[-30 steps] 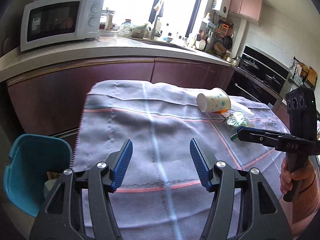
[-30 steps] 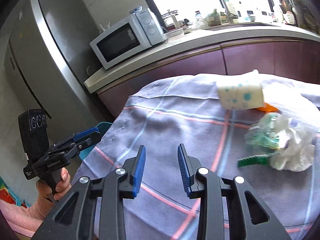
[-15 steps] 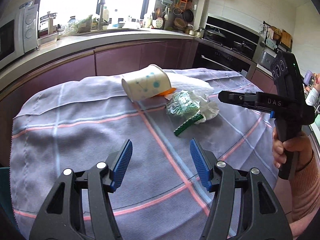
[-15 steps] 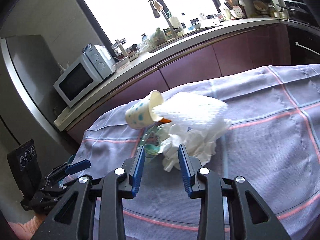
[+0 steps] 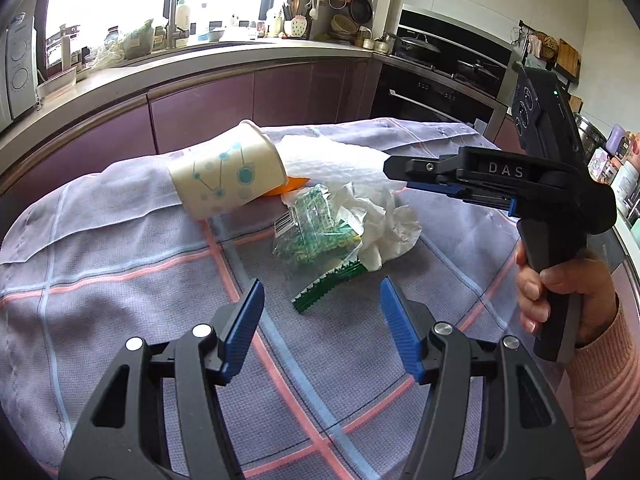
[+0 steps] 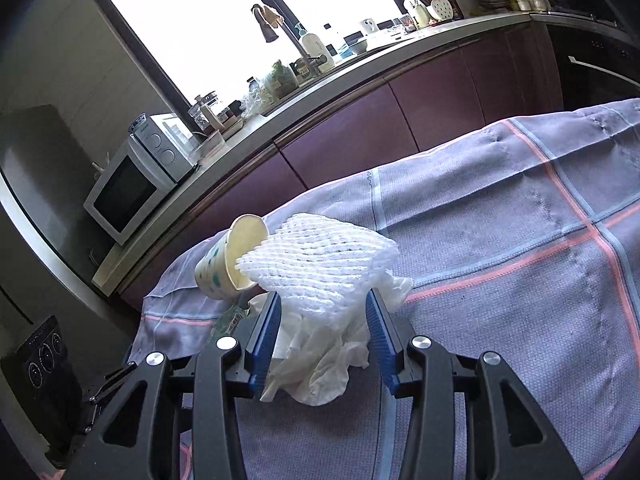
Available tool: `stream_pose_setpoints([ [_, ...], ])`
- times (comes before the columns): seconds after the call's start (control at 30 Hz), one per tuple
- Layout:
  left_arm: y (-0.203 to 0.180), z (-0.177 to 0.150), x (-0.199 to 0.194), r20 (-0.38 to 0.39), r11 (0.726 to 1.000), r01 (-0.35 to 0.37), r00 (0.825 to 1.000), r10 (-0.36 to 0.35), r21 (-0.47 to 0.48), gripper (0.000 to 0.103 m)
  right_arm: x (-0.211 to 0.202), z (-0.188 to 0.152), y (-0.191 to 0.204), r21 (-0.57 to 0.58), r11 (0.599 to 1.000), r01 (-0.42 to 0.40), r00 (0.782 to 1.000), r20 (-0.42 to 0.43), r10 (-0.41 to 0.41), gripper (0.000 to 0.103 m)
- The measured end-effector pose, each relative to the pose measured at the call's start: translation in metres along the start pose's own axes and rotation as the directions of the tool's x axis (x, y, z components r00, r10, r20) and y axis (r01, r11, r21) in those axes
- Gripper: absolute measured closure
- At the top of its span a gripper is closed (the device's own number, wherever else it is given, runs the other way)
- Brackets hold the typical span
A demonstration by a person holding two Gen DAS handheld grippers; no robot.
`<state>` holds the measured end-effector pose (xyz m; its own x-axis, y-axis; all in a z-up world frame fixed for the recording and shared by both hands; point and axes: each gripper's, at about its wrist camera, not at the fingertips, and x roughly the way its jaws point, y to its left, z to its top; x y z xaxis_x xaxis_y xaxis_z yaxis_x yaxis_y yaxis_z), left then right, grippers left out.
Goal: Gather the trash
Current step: 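Grasp the clear plastic wrapper with the left tool while the right tool grasps the white foam net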
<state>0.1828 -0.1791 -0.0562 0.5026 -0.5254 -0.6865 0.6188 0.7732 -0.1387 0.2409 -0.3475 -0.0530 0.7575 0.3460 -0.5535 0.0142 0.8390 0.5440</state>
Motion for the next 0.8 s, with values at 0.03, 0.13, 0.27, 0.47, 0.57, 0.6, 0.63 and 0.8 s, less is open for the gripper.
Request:
stream_pose_setpoints([
  [0.03,-0.001,0.002,0.003,-0.003,1.000,-0.001,1.000,0.001,0.001,0.044,0.002,0.001,-0.001,0.004,1.000,-0.005,1.000,-0.002,0.005,0.061],
  [0.13,-0.004,0.005,0.012,-0.017,1.000,-0.009,1.000,0.009,-0.001,0.049,0.008,0.003,-0.002,0.013,1.000,-0.011,1.000,-0.009,0.011,0.061],
  [0.27,-0.001,0.007,0.019,-0.034,1.000,0.015,0.999,-0.016,-0.027,0.070,0.012,0.003,-0.002,0.019,0.999,-0.029,0.999,-0.018,0.029,0.075],
  [0.47,0.004,0.008,0.018,-0.024,0.998,0.037,0.999,-0.039,-0.056,0.089,0.011,0.001,-0.002,0.005,0.999,-0.041,0.999,-0.009,0.042,0.096],
  [0.57,0.005,0.007,0.013,-0.010,0.998,0.039,0.999,-0.039,-0.055,0.094,0.007,-0.001,-0.001,-0.005,0.999,-0.053,0.999,0.005,0.053,0.098],
  [0.6,0.006,0.007,0.011,-0.005,0.998,0.038,0.999,-0.038,-0.053,0.095,0.005,-0.001,0.000,-0.009,0.998,-0.057,0.998,0.009,0.057,0.099],
  [0.63,0.006,0.006,0.008,-0.002,0.998,0.041,0.999,-0.041,-0.052,0.096,0.003,-0.001,0.001,-0.012,0.998,-0.060,0.998,0.015,0.060,0.099],
  [0.8,0.009,0.005,-0.004,0.014,0.997,0.047,0.999,-0.046,-0.055,0.100,-0.006,-0.001,0.004,-0.017,0.997,-0.080,0.996,0.044,0.081,0.099],
])
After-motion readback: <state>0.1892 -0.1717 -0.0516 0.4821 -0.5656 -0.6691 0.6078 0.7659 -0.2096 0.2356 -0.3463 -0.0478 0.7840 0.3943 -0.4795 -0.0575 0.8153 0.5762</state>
